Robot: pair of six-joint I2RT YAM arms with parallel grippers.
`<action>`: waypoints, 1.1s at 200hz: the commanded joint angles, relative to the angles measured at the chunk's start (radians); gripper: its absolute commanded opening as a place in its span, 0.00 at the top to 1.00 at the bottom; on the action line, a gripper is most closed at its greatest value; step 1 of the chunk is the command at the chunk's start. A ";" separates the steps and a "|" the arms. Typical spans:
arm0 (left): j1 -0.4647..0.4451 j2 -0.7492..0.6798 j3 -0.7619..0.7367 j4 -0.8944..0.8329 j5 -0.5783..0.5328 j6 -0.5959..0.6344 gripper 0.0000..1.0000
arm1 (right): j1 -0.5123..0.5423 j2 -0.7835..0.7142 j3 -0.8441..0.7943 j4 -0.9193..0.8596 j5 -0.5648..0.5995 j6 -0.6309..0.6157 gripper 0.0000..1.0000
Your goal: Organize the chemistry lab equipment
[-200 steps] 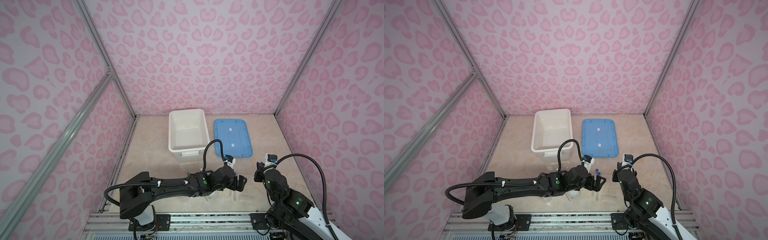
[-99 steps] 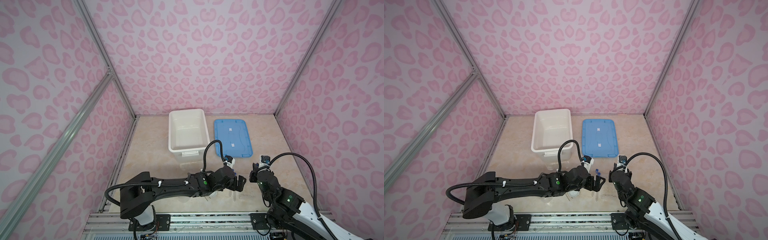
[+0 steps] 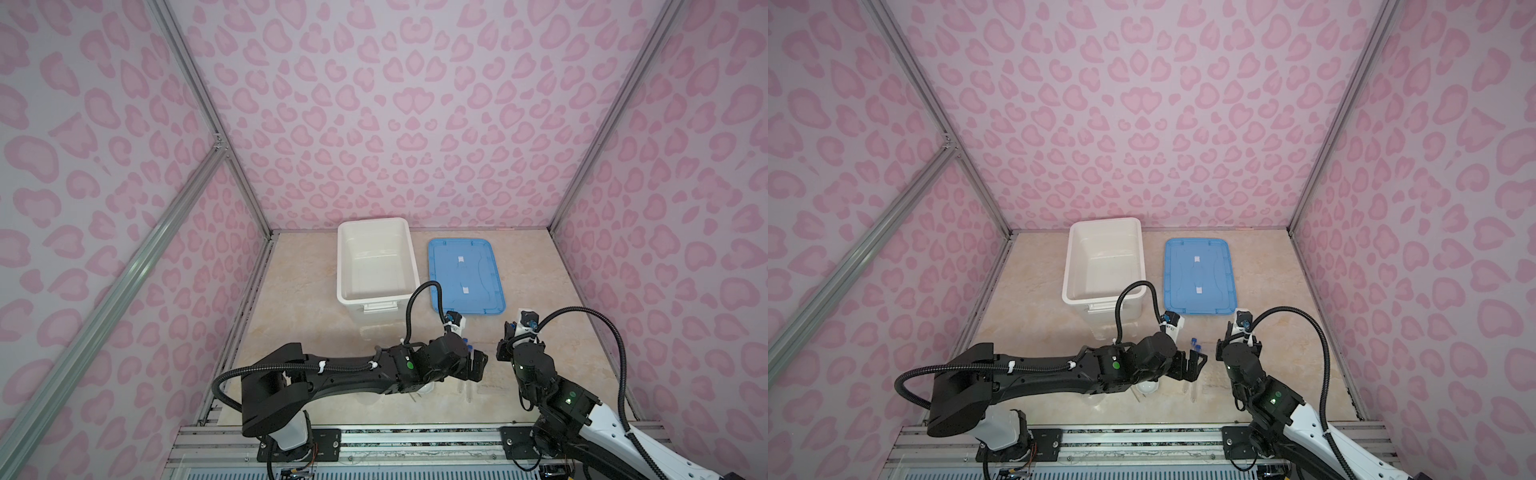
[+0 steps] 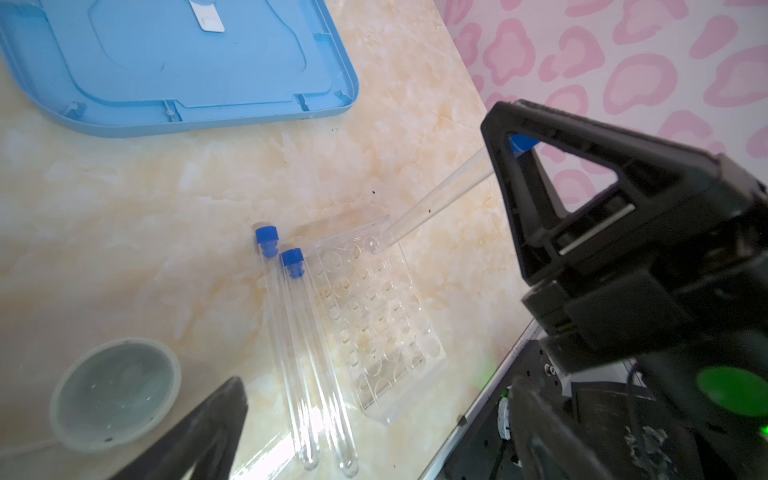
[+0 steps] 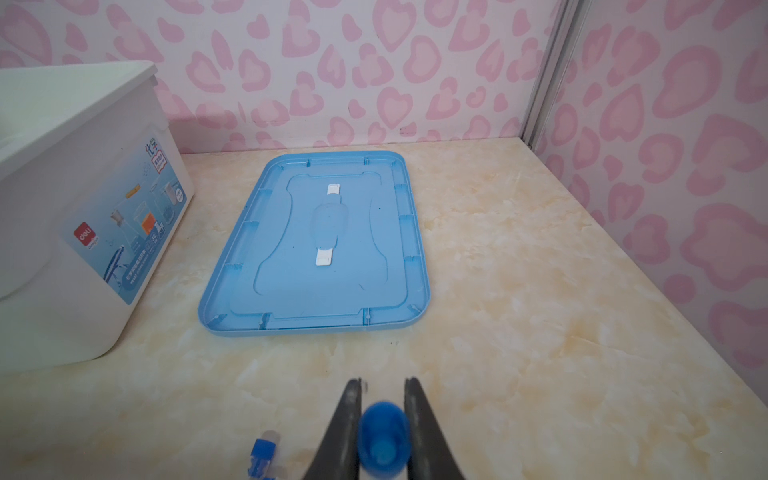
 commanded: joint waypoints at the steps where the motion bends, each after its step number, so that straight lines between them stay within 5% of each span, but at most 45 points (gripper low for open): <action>1: 0.002 0.009 -0.001 0.019 -0.019 -0.006 0.00 | -0.012 0.028 0.011 0.027 -0.032 -0.035 0.80; 63: 0.001 0.008 0.002 0.006 -0.021 -0.007 0.00 | -0.011 -0.053 -0.011 -0.026 -0.069 0.001 0.71; 128: -0.007 -0.001 0.026 -0.090 -0.069 0.016 0.02 | -0.033 -0.132 0.037 -0.178 -0.063 0.097 0.03; 155: -0.009 -0.008 0.049 -0.162 -0.072 0.024 0.07 | -0.125 -0.128 0.139 -0.285 -0.165 0.100 0.02; 220: -0.011 0.065 0.142 -0.395 0.033 0.035 0.36 | -0.485 0.060 0.488 -0.582 -0.697 0.066 0.02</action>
